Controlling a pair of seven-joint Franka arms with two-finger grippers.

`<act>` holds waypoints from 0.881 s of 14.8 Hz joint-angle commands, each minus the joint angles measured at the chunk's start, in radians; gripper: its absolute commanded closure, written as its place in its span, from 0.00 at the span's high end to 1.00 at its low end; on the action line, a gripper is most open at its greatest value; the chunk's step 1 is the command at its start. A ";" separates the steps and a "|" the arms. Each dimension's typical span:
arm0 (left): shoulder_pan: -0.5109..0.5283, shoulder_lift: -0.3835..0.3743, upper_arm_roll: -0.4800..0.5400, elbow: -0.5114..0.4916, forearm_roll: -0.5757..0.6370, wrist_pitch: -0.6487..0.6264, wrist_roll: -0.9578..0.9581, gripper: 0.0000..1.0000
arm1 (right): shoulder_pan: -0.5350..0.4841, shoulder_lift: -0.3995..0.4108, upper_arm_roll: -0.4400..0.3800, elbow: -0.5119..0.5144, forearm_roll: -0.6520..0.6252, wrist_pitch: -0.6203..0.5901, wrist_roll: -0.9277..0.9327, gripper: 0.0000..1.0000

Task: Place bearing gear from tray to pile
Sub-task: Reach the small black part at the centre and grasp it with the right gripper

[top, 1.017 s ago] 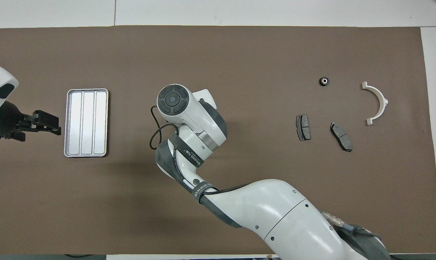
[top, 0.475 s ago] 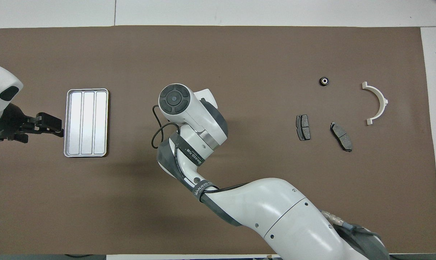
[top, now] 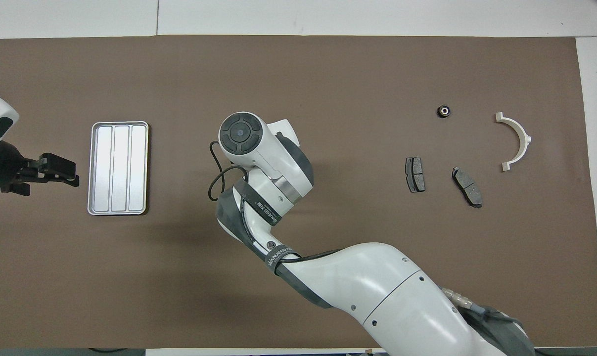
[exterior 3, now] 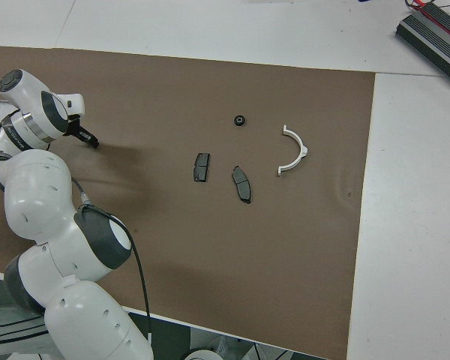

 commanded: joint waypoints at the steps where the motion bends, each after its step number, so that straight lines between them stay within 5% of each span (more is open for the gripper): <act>1: 0.012 -0.024 -0.011 -0.017 0.013 0.015 0.011 1.00 | -0.006 0.017 0.005 0.003 -0.020 0.023 0.026 0.18; 5: 0.014 -0.027 -0.011 -0.022 0.013 0.029 0.011 1.00 | -0.006 0.015 0.005 0.003 -0.018 0.035 0.025 0.00; 10: 0.023 -0.025 -0.014 -0.012 0.013 0.023 0.008 1.00 | -0.059 -0.037 0.003 0.026 -0.047 -0.122 -0.032 0.00; 13: 0.023 -0.021 -0.032 0.026 0.021 -0.014 0.008 1.00 | -0.186 -0.155 0.012 0.028 -0.035 -0.271 -0.293 0.00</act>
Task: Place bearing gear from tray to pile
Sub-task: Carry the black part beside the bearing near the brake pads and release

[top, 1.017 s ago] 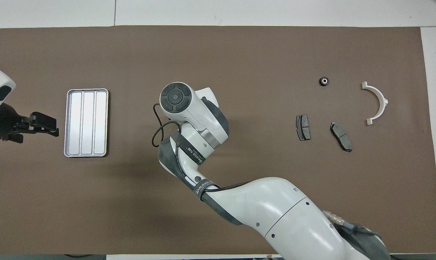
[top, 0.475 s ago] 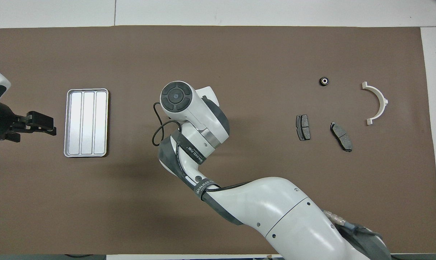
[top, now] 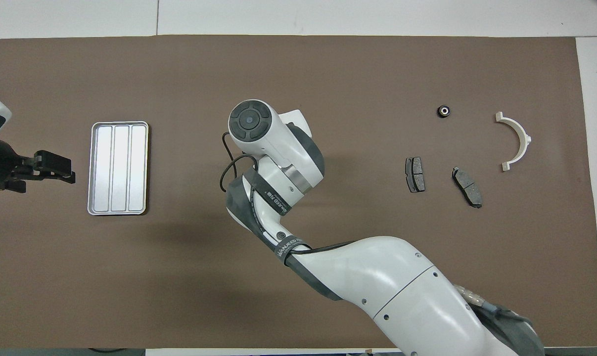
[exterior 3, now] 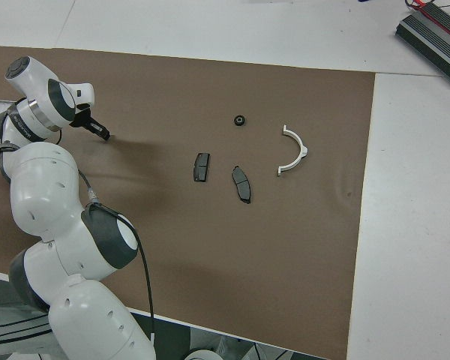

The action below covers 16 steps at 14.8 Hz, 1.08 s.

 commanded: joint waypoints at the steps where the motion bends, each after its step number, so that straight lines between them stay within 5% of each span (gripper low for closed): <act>1: 0.019 -0.010 -0.037 0.060 0.042 -0.060 0.008 1.00 | -0.143 -0.128 0.020 -0.018 0.004 -0.122 -0.281 0.00; 5: 0.019 -0.007 -0.057 0.137 0.065 -0.129 0.010 1.00 | -0.334 -0.160 0.021 -0.111 0.007 -0.058 -0.633 0.00; 9: 0.020 -0.019 -0.062 0.131 0.062 -0.121 0.011 1.00 | -0.409 -0.212 0.021 -0.355 0.005 0.184 -0.702 0.00; 16: 0.019 -0.024 -0.058 0.125 0.059 -0.113 0.008 1.00 | -0.458 -0.199 0.020 -0.466 0.002 0.361 -0.782 0.00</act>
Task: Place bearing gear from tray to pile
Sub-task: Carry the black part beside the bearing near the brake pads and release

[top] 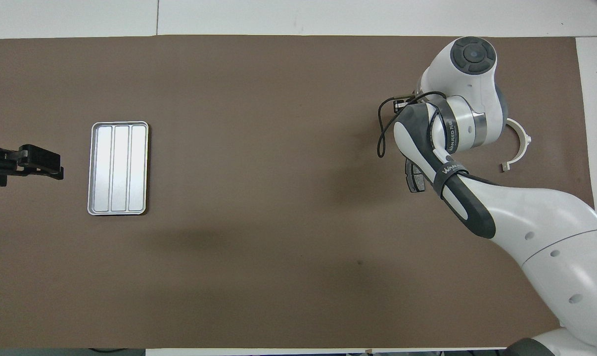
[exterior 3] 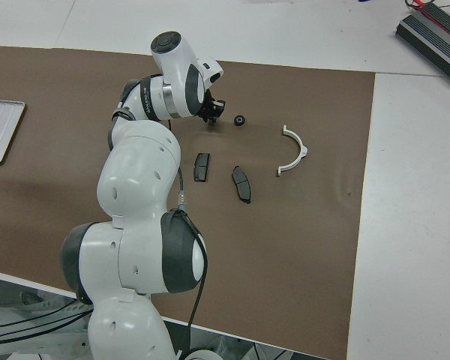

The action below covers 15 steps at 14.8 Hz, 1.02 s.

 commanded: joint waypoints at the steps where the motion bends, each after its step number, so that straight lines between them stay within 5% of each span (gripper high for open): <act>1: 0.018 -0.019 -0.012 -0.009 0.012 -0.001 0.008 1.00 | -0.018 -0.042 0.017 -0.056 0.002 0.024 -0.023 0.00; 4: 0.012 -0.019 -0.012 -0.009 0.012 -0.004 0.007 1.00 | -0.018 -0.043 0.017 -0.063 0.002 0.028 -0.017 0.00; 6: 0.007 -0.019 -0.012 -0.009 0.012 -0.004 0.007 1.00 | -0.013 -0.045 0.016 -0.061 0.003 0.027 -0.006 1.00; 15: 0.006 -0.019 -0.012 -0.009 0.012 -0.004 0.007 1.00 | -0.016 -0.102 0.016 -0.057 0.002 -0.021 -0.009 1.00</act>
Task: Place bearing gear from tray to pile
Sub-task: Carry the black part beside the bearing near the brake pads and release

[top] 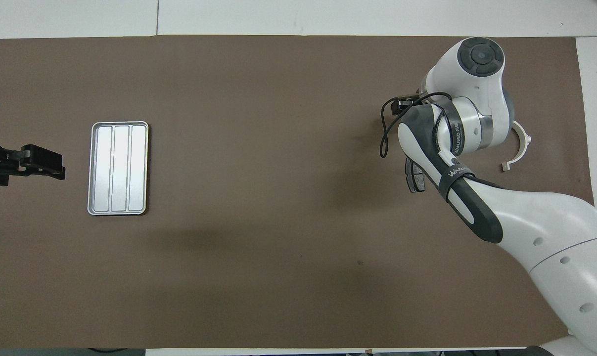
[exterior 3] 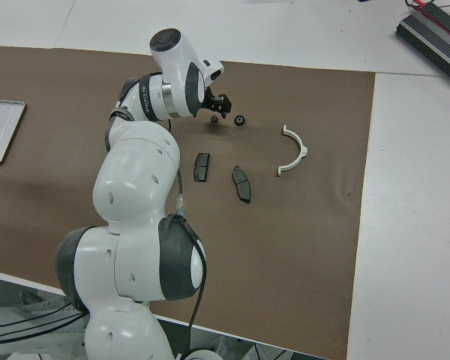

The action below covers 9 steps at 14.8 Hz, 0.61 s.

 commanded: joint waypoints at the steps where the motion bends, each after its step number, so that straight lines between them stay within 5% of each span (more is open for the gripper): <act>1: 0.006 -0.018 -0.006 -0.009 0.012 -0.004 0.007 1.00 | -0.019 -0.042 0.012 -0.041 0.002 -0.004 -0.012 1.00; 9: 0.006 -0.018 -0.006 -0.009 0.012 -0.004 0.007 1.00 | -0.045 -0.066 0.013 -0.040 0.002 -0.031 -0.020 1.00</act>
